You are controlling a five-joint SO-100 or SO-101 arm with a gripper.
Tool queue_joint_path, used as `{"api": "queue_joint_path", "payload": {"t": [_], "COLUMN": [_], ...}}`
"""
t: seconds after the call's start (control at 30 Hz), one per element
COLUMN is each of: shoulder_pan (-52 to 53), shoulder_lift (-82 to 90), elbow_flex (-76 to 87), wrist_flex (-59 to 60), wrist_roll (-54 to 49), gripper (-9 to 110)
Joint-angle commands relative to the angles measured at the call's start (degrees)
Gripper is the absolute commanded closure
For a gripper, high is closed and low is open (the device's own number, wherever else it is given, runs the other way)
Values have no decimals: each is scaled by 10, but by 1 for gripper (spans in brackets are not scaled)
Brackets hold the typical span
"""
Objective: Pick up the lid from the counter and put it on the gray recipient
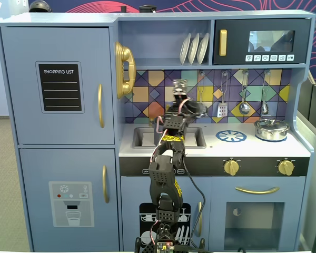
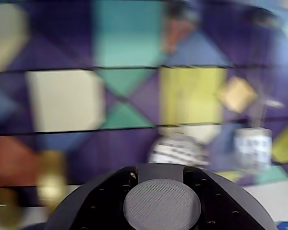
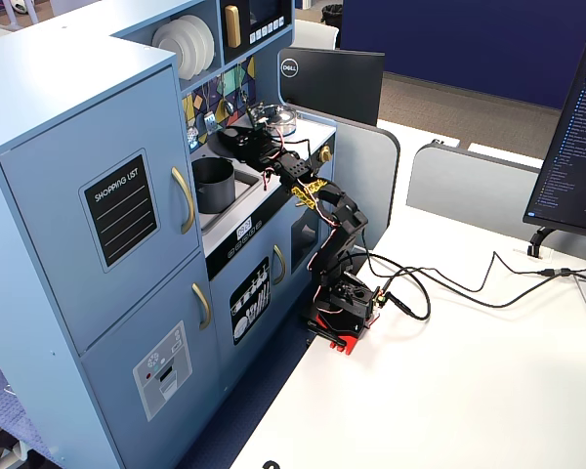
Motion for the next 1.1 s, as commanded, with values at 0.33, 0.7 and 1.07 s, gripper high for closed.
{"api": "queue_joint_path", "payload": {"t": [0.33,0.7,1.07], "shoulder_pan": [-88,-101,-79], "shoulder_lift": [32,2,-37], "elbow_flex": [14,38,48], "wrist_flex": [-17,-47,-76], "wrist_roll": [31,54,54], "gripper": [102,102,102]}}
